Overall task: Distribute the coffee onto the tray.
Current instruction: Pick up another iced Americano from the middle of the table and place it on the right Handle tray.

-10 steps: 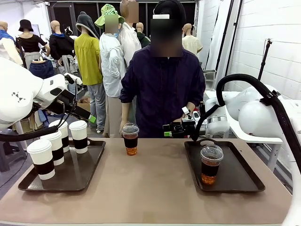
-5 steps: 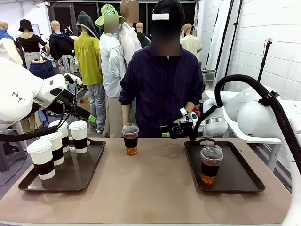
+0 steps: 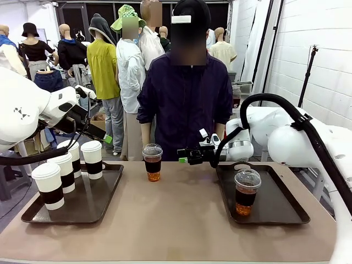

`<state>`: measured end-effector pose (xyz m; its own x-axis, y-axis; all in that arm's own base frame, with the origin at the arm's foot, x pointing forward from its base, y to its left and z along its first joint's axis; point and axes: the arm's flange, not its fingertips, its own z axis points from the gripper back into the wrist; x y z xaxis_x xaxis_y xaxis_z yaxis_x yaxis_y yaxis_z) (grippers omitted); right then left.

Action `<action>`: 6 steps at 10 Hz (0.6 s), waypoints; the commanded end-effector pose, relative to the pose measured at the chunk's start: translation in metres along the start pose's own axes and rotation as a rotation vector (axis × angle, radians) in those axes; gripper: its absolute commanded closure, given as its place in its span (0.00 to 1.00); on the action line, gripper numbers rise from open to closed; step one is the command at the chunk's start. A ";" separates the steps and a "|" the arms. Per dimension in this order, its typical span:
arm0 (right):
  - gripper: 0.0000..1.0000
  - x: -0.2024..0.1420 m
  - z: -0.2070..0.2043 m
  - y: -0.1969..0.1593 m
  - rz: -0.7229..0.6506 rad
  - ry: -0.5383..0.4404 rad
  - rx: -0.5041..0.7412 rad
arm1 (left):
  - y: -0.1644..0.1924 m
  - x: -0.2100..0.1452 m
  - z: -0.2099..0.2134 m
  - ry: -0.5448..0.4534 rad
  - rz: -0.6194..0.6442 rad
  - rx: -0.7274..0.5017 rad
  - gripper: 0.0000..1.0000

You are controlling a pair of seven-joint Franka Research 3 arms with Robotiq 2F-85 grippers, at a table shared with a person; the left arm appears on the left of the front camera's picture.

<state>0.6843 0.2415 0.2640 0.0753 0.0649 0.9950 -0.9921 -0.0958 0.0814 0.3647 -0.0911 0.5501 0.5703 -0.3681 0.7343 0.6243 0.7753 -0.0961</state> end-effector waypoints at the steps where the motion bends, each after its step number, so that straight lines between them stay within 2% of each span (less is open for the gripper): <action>1: 0.00 0.004 -0.020 -0.020 -0.022 -0.005 0.001 | 0.001 -0.001 0.000 0.000 0.004 -0.006 0.00; 6: 0.00 -0.005 -0.050 -0.025 -0.065 0.025 0.033 | 0.001 -0.001 0.000 0.000 0.004 -0.006 0.00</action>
<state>0.6906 0.2865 0.2522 0.1138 0.0647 0.9914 -0.9850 -0.1231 0.1211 0.3647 -0.0911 0.5501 0.5703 -0.3682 0.7343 0.6243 0.7753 -0.0961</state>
